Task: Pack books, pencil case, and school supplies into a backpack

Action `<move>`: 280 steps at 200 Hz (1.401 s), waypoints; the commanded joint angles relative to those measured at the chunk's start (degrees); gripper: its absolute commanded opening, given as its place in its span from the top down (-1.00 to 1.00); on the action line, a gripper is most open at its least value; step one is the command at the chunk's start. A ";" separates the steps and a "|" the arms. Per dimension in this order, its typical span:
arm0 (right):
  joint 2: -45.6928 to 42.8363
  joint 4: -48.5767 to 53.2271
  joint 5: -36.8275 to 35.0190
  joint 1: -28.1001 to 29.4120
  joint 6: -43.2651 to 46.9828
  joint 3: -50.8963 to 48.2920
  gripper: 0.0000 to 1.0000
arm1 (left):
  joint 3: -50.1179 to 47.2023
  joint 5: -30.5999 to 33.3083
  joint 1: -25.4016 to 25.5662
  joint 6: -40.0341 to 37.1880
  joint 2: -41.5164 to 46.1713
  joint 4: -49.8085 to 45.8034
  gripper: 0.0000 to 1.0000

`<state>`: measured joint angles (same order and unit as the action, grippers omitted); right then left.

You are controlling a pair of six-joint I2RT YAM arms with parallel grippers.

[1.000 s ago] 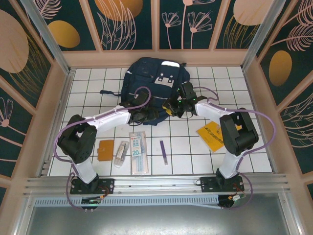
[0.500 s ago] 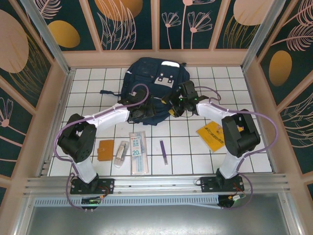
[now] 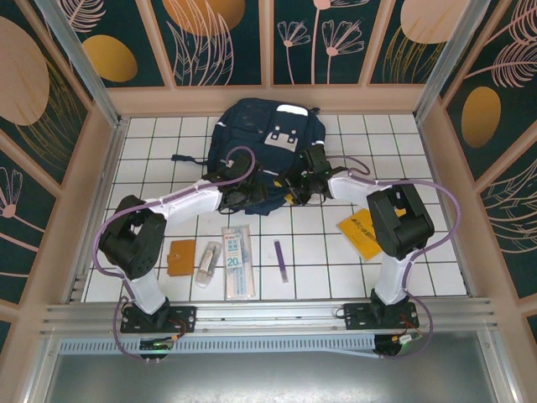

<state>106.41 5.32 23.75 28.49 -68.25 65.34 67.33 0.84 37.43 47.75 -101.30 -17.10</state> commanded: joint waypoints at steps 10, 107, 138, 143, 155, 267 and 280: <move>-0.57 -3.96 0.86 0.35 -2.05 1.63 0.53 | -1.21 -1.25 -0.25 0.57 2.77 0.50 0.17; -8.78 -7.08 1.24 0.47 -5.58 2.98 1.00 | 2.66 -0.56 -0.19 -3.92 4.23 -3.68 0.10; -8.71 -7.18 1.56 0.51 -5.58 3.72 1.00 | 3.28 -0.61 -0.25 -3.62 2.68 -2.36 0.10; -8.68 -7.12 1.53 0.64 -5.58 3.83 1.00 | 3.53 -1.02 -0.19 -3.54 1.52 -2.28 0.11; -8.72 -7.00 1.39 0.78 -5.57 4.00 1.00 | 3.72 -3.30 -0.25 -2.85 0.42 -1.64 0.14; -11.08 -6.69 -1.07 3.73 -2.87 6.46 1.00 | 3.49 5.18 0.36 3.36 -2.06 -1.28 0.43; -11.73 -6.35 -1.99 3.94 -2.32 6.47 1.00 | 3.68 7.62 0.29 3.13 -1.60 -2.02 0.68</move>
<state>99.42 1.50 22.57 30.76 -72.77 68.51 69.19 2.98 37.63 49.54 -102.32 -18.24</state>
